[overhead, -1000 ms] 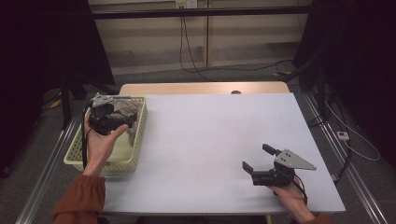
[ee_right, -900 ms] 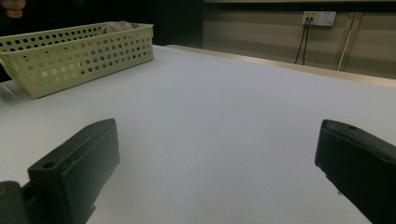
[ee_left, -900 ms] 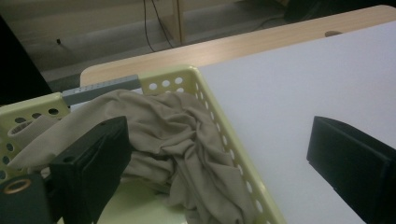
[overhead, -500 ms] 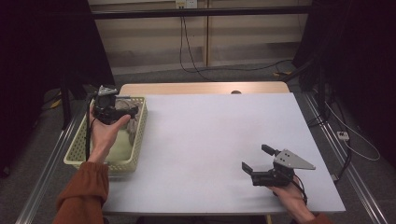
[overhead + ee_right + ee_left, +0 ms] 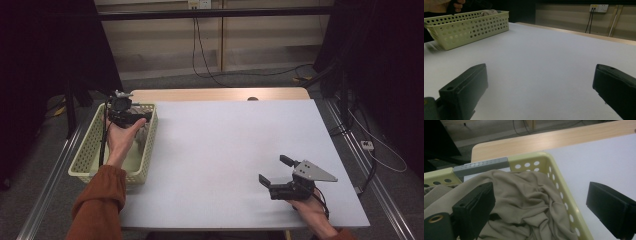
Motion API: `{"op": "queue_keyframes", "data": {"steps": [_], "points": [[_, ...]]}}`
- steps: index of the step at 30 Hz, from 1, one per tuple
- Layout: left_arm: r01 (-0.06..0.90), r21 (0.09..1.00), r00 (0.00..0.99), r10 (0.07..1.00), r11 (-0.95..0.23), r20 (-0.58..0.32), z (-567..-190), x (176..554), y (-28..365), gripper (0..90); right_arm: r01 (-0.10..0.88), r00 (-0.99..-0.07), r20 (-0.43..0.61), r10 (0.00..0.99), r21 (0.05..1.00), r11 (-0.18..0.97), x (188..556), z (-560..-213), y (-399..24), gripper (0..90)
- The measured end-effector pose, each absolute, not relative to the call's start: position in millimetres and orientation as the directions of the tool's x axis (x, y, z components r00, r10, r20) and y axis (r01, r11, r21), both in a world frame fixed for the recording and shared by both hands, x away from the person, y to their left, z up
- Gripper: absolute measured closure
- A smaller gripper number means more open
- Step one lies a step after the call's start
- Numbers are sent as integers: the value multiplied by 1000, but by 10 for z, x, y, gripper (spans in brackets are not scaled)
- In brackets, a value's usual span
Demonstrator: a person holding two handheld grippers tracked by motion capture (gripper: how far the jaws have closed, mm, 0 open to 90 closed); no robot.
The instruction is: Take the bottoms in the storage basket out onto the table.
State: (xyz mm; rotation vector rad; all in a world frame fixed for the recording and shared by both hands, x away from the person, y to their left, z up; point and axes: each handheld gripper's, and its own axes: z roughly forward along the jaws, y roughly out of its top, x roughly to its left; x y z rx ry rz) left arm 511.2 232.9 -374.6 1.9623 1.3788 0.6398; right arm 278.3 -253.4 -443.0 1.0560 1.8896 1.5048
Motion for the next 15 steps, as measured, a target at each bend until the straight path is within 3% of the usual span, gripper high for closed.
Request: {"op": "queue_keyframes", "data": {"steps": [15], "points": [[712,673,277,961,-203,-4,-3973,5266,2380,91,270,-573,93,815,960,80,2783,-4432,-2544,0]]}}
